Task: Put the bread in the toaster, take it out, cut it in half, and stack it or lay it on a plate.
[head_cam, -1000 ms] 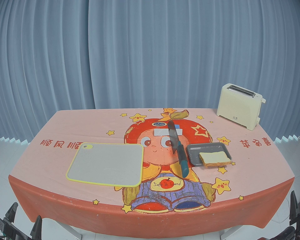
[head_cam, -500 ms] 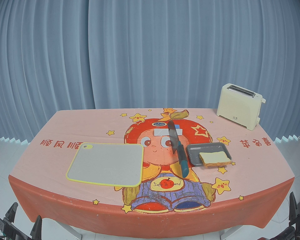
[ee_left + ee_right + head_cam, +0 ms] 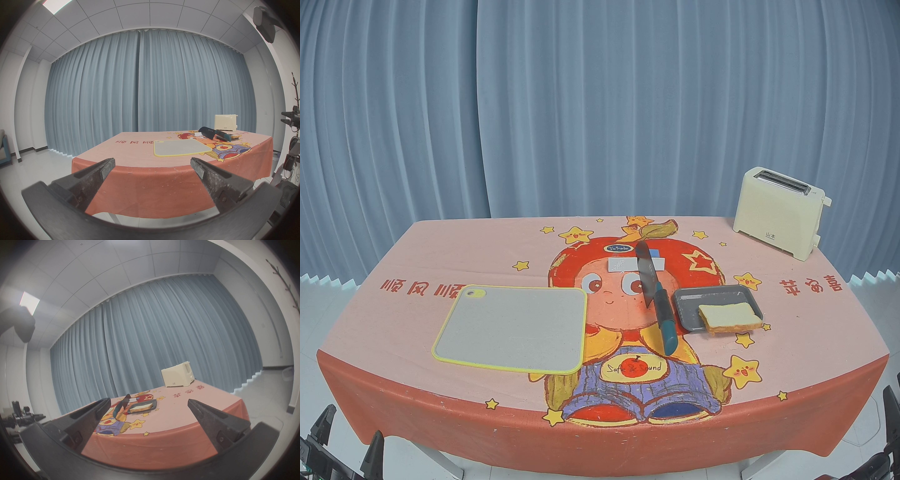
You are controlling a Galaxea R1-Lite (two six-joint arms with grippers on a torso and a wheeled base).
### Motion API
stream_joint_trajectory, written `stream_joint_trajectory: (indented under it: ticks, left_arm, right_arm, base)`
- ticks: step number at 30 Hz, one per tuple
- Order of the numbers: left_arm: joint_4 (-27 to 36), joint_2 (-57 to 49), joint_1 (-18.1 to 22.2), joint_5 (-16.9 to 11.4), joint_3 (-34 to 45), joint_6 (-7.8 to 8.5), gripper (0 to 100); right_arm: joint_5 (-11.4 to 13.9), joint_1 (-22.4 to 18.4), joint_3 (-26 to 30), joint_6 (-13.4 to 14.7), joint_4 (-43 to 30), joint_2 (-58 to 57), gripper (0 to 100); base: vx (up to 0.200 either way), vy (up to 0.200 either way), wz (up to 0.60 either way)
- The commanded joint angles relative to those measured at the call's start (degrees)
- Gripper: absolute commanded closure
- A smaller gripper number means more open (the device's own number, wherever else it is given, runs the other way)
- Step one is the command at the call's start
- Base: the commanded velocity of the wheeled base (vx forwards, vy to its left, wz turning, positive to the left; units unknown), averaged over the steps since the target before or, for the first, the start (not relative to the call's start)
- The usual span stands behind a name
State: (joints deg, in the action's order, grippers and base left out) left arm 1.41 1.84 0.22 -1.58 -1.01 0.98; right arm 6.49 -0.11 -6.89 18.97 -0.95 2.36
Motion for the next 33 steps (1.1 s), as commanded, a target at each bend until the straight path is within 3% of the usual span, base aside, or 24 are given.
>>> stream_joint_trajectory:
  ticks: [1,4,6,7,9,16,21,26,30,33]
  left_arm:
    - [-0.01,0.09,0.04,0.00,0.48,-0.01,0]
    - [-0.01,0.09,0.04,0.00,0.48,-0.01,0]
    - [-0.01,0.09,0.04,0.00,0.48,-0.01,0]
    - [-0.01,0.09,0.04,0.09,0.48,-0.01,0]
    - [-0.01,0.09,0.04,0.00,0.48,-0.01,0]
    - [-0.01,0.09,0.04,0.09,0.48,-0.01,0]
    - [-0.01,0.09,0.04,0.00,0.48,-0.01,0]
    - [-0.01,0.09,-0.04,0.00,0.48,-0.01,0]
    - [-0.01,0.09,-0.04,0.00,0.48,-0.01,0]
    - [-0.01,0.09,0.04,0.00,0.48,-0.01,0]
  right_arm:
    - [1.78,-0.24,-0.14,3.97,-0.19,2.82,0]
    - [3.36,-0.24,0.03,7.13,-0.63,3.00,0]
    - [3.53,-0.24,0.03,7.49,-0.72,3.00,0]
    - [4.33,-0.24,0.38,9.77,-1.25,3.79,0]
    - [5.20,-0.07,1.00,11.62,-1.33,4.49,0]
    - [7.58,0.37,3.11,16.72,-0.81,8.36,0]
    - [12.06,0.37,3.02,23.48,-0.19,12.31,0]
    - [15.49,0.46,3.11,28.32,0.07,14.86,0]
    - [19.44,1.87,5.13,33.68,3.68,17.32,0]
    - [20.50,3.54,6.62,37.28,7.02,20.40,0]
  base:
    - [0.000,0.000,0.00]
    - [0.000,0.000,0.00]
    - [0.000,0.000,0.00]
    - [0.000,0.000,0.00]
    - [0.000,0.000,0.00]
    - [0.000,0.000,0.00]
    - [0.000,0.000,0.00]
    - [0.000,0.000,0.00]
    - [0.000,0.000,0.00]
    - [0.000,0.000,0.00]
